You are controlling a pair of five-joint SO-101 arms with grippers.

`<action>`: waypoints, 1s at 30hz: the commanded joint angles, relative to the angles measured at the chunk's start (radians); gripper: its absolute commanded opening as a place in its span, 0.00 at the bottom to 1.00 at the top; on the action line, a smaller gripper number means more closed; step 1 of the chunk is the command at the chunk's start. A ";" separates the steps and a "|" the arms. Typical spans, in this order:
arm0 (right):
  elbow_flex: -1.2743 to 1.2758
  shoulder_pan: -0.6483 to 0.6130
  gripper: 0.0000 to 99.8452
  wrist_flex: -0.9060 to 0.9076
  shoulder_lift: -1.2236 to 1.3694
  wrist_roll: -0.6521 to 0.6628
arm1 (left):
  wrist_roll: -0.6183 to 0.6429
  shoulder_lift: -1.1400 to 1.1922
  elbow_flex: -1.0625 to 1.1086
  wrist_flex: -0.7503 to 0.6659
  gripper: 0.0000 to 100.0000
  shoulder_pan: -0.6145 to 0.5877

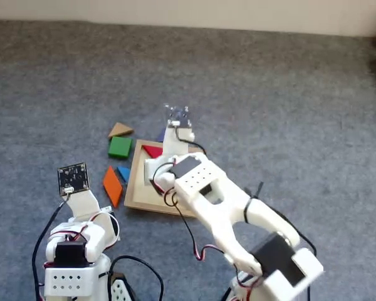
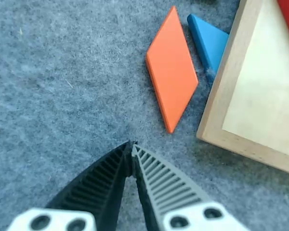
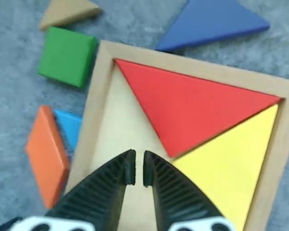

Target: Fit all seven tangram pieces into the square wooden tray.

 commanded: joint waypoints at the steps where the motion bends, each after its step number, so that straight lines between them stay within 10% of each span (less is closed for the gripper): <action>1: -0.008 -0.010 0.03 -0.038 0.028 0.035 | -0.005 -0.051 0.021 0.006 0.01 -0.012; 30: 0.025 0.317 0.03 0.062 0.076 0.345 | -0.005 -0.051 0.021 0.006 0.01 -0.012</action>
